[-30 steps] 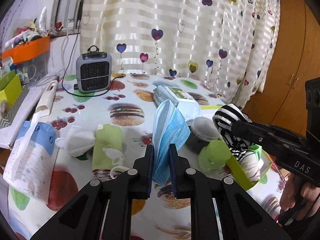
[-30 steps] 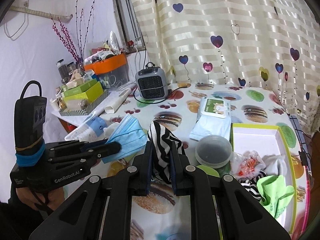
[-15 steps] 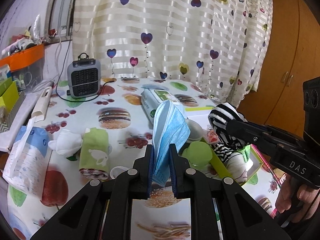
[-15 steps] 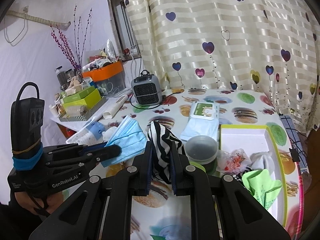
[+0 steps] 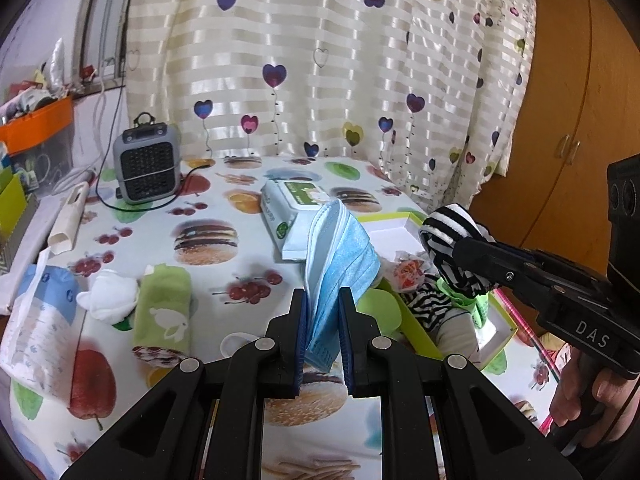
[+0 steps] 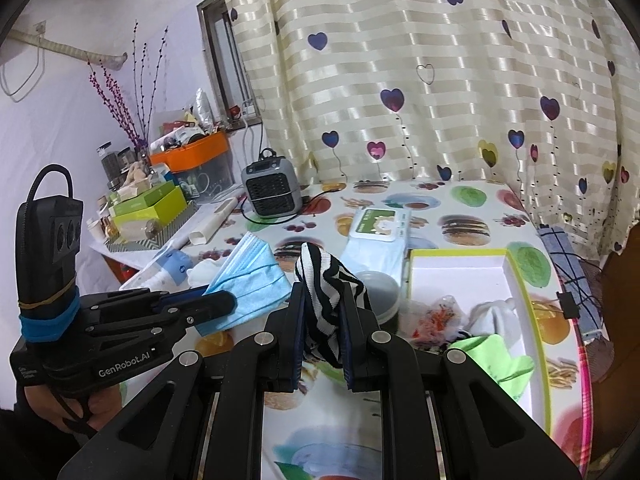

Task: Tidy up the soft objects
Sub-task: 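Carry the striped sock and blue mask over the white box with both tools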

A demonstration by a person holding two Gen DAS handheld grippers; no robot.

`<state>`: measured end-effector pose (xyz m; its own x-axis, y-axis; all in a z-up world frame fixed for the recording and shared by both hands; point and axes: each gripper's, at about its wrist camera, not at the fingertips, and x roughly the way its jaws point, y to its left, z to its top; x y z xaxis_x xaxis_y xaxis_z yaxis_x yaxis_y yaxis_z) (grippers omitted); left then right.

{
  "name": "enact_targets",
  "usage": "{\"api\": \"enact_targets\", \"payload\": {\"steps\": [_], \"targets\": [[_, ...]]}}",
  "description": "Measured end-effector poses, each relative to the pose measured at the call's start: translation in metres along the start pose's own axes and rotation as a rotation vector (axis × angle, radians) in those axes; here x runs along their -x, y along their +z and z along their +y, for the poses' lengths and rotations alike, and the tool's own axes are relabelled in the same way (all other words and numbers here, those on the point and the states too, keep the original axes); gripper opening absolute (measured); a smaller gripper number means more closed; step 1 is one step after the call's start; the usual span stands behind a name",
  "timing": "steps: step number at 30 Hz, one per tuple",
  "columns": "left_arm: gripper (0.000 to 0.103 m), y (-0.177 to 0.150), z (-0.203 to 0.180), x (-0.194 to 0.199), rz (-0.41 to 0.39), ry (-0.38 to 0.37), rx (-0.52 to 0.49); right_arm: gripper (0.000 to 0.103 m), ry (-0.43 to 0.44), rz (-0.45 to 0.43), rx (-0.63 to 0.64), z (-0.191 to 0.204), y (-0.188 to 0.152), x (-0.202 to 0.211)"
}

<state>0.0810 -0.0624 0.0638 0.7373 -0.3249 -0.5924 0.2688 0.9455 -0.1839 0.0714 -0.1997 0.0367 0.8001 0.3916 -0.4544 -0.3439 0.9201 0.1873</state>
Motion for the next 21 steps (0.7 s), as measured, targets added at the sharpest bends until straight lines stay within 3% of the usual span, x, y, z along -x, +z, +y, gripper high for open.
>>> {"api": "enact_targets", "payload": {"steps": [21], "targets": [[0.014, 0.016, -0.038, -0.036, 0.033, -0.066, -0.063, 0.016, -0.085, 0.019, -0.043, -0.046, -0.002, -0.003]]}}
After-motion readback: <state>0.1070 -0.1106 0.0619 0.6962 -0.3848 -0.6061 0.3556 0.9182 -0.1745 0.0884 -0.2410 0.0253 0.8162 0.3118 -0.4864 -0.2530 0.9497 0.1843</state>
